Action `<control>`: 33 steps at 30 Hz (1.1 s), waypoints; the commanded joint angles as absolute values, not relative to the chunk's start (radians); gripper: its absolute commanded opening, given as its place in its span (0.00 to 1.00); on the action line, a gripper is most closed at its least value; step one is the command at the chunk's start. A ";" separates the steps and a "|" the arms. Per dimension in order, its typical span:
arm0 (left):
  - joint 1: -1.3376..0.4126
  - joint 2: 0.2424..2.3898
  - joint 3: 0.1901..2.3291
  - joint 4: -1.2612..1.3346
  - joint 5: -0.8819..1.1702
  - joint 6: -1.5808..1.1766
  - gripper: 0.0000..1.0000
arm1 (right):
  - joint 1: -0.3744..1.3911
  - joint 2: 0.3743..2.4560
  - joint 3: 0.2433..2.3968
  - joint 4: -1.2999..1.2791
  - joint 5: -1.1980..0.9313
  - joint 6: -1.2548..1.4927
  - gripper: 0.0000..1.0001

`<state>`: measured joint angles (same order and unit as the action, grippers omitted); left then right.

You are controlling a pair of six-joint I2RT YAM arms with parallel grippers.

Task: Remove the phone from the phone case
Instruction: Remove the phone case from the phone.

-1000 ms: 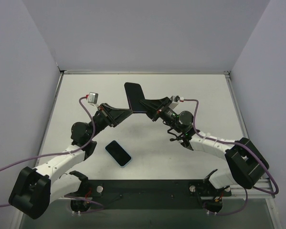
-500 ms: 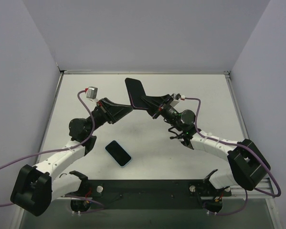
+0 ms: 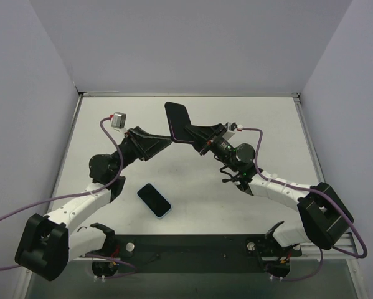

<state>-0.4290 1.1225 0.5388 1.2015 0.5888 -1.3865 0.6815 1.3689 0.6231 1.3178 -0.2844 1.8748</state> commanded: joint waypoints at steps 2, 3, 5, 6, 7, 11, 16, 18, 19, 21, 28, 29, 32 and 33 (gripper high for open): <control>-0.419 1.074 0.558 1.318 0.549 -1.404 0.58 | 0.683 1.342 0.612 1.667 -0.310 1.815 0.00; -0.420 1.077 0.560 1.309 0.549 -1.404 0.65 | 0.683 1.344 0.614 1.666 -0.313 1.815 0.00; -0.425 1.083 0.568 1.295 0.558 -1.402 0.67 | 0.683 1.347 0.618 1.667 -0.314 1.815 0.00; -0.428 1.085 0.574 1.276 0.561 -1.401 0.68 | 0.684 1.348 0.618 1.667 -0.313 1.815 0.00; -0.433 1.092 0.578 1.266 0.566 -1.388 0.68 | 0.683 1.348 0.618 1.667 -0.313 1.815 0.00; -0.460 1.109 0.581 1.206 0.555 -1.362 0.73 | 0.684 1.353 0.624 1.667 -0.314 1.813 0.00; -0.465 1.141 0.586 1.227 0.561 -1.377 0.78 | 0.684 1.350 0.624 1.667 -0.316 1.812 0.00; -0.468 1.146 0.588 1.232 0.563 -1.379 0.78 | 0.686 1.348 0.626 1.666 -0.316 1.812 0.00; -0.469 1.150 0.588 1.233 0.560 -1.379 0.78 | 0.686 1.350 0.629 1.667 -0.318 1.812 0.00; -0.471 1.154 0.589 1.244 0.560 -1.384 0.78 | 0.686 1.351 0.632 1.667 -0.318 1.812 0.00; -0.476 1.155 0.591 1.246 0.558 -1.388 0.49 | 0.687 1.362 0.638 1.666 -0.316 1.818 0.00; -0.476 1.154 0.591 1.247 0.558 -1.391 0.45 | 0.687 1.362 0.637 1.664 -0.316 1.818 0.00; -0.476 1.152 0.591 1.246 0.551 -1.390 0.23 | 0.687 1.364 0.640 1.666 -0.316 1.818 0.00; -0.476 1.151 0.589 1.247 0.549 -1.390 0.03 | 0.687 1.365 0.640 1.666 -0.316 1.819 0.00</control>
